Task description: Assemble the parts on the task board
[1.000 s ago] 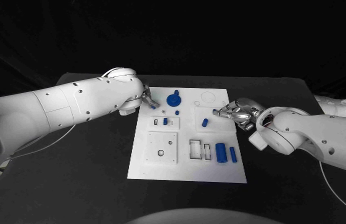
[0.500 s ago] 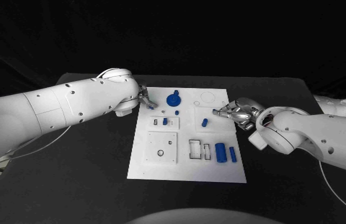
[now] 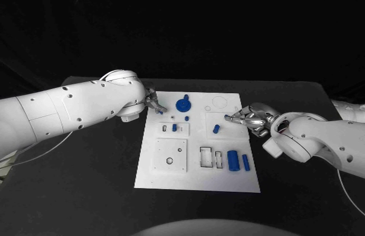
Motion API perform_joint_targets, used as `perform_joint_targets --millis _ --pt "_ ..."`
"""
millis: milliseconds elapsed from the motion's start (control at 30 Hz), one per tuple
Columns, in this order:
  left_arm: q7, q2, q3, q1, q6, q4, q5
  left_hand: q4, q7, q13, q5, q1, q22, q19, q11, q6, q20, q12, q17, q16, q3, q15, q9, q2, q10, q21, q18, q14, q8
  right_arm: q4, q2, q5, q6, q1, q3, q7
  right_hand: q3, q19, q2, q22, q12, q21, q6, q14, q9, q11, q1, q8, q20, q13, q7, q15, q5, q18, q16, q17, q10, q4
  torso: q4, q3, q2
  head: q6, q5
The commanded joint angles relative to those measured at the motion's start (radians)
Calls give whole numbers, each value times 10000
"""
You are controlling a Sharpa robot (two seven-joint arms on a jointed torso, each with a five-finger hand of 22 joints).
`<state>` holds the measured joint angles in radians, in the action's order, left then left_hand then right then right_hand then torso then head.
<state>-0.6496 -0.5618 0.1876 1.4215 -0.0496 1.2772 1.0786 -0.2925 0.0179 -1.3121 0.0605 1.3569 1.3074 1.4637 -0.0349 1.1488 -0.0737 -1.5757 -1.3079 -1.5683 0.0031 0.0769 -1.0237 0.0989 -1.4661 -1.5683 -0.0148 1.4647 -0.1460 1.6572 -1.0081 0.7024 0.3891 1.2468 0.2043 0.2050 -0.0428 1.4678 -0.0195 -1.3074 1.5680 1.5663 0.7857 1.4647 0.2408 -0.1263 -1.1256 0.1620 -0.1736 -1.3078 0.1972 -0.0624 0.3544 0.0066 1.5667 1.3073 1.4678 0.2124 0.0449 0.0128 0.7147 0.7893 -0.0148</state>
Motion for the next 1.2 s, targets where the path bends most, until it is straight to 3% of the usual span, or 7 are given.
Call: perform_joint_targets --millis 33,233,633,800,1200 --pt "126 -30 -13 30 16 60 -156 3 -65 -2587 44 415 2634 1070 -84 36 -83 49 -2629 -25 93 71 15 313 -1047 -25 148 1061 -13 4 -2 89 -114 -8 2 31 44 1030 -89 -2634 28 45 -38 1061 -12 -58 5 48 -58 -2630 72 -85 -40 -66 41 2635 1030 3 -6 0 4 10 -1" --pt "40 -173 -15 99 -103 201 -338 8 -65 -2587 63 473 2634 1070 -84 30 -95 49 -2629 -25 153 71 28 302 -1047 -25 148 1061 -2 12 -9 89 -111 -8 2 42 51 1030 -96 -2634 28 45 -41 1061 -16 -62 -6 51 -61 -2630 74 -88 -36 -66 41 2635 1030 0 2 -3 3 42 -7" --pt "-271 -695 14 402 -324 993 -828 1 -61 -2587 83 495 2634 1070 -83 33 -103 49 -2629 -25 195 72 36 317 -1047 -25 148 1061 2 36 -24 89 -86 -8 2 53 51 1030 -96 -2634 28 45 -41 1061 -16 -62 -6 51 -61 -2630 74 -88 -36 -66 41 2635 1030 0 18 5 2 105 1" --pt "-400 -837 93 440 -368 1272 -893 1 -61 -2587 83 495 2634 1070 -83 33 -103 49 -2629 -25 195 72 36 317 -1047 -25 148 1061 2 45 -15 89 -69 -8 2 44 51 1030 -96 -2634 28 45 -41 1061 -16 -62 -6 51 -61 -2630 74 -88 -36 -66 41 2635 1030 0 7 1 -2 108 19" --pt "-775 -978 165 454 -669 1695 -1013 -1 -58 -2587 97 512 2634 1070 -80 36 -110 49 -2629 -25 229 73 43 323 -1047 -25 148 1061 5 52 -14 89 -55 -8 2 37 51 1030 -96 -2634 28 45 -41 1061 -16 -62 -6 51 -61 -2630 74 -88 -36 -66 41 2635 1030 0 -6 0 4 121 71"
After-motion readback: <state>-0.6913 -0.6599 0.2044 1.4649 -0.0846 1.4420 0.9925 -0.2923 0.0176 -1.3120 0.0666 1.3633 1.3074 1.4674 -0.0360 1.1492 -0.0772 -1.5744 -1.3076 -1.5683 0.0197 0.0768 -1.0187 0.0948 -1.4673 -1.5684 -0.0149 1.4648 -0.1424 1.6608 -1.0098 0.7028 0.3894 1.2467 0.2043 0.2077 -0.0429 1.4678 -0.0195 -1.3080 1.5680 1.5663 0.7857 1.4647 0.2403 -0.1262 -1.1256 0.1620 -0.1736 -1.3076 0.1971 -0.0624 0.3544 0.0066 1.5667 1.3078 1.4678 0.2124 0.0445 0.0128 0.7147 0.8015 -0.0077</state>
